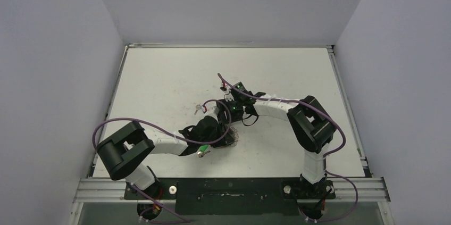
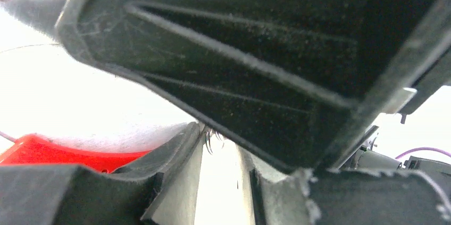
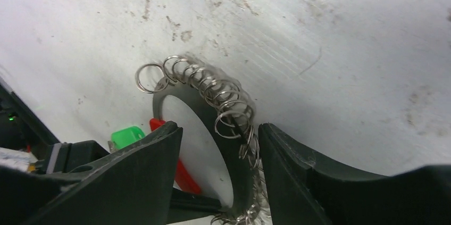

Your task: Put the keys on the keyring

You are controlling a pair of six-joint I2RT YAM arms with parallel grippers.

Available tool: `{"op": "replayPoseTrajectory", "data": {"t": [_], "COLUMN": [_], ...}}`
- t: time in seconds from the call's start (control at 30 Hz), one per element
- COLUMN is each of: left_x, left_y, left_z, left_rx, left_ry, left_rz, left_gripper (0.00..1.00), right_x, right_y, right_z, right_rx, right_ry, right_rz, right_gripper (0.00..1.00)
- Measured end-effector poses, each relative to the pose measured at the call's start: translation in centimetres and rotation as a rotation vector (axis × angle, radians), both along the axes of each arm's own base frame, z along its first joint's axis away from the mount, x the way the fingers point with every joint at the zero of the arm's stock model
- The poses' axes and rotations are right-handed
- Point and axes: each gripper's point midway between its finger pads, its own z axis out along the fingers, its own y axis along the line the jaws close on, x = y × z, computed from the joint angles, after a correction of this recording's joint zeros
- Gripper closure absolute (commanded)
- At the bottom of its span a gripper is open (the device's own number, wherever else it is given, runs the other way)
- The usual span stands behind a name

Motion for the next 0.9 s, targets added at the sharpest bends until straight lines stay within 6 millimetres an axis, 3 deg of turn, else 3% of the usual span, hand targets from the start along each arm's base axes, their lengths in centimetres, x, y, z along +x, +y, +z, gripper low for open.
{"op": "replayPoseTrajectory", "data": {"t": [0.17, 0.27, 0.4, 0.5, 0.6, 0.73, 0.9], "left_x": [-0.1, -0.2, -0.2, -0.3, -0.6, -1.0, -1.3], "left_y": [0.2, 0.9, 2.5, 3.8, 5.4, 7.7, 10.0], "left_z": [0.2, 1.0, 3.5, 5.4, 6.8, 7.5, 6.7], "left_rx": [0.006, 0.016, -0.008, -0.04, -0.065, -0.096, -0.097], "left_ry": [-0.004, -0.02, -0.089, -0.149, -0.201, -0.248, -0.264], "left_rz": [-0.001, 0.009, 0.041, 0.07, 0.107, 0.162, 0.216], "left_gripper": [0.65, 0.62, 0.55, 0.44, 0.32, 0.26, 0.25], "right_x": [0.2, 0.2, 0.4, 0.6, 0.4, -0.1, -0.9], "right_y": [-1.9, -3.6, -6.6, -9.2, -12.1, -15.1, -16.1], "right_z": [0.2, 1.5, 6.5, 11.4, 15.0, 16.3, 15.6], "right_rx": [-0.107, -0.167, -0.197, -0.183, -0.174, -0.2, -0.235], "right_ry": [-0.045, -0.102, -0.267, -0.436, -0.57, -0.658, -0.631], "right_rz": [-0.004, -0.013, -0.062, -0.139, -0.233, -0.301, -0.31], "right_gripper": [0.32, 0.26, 0.22, 0.22, 0.18, 0.11, 0.11]}}
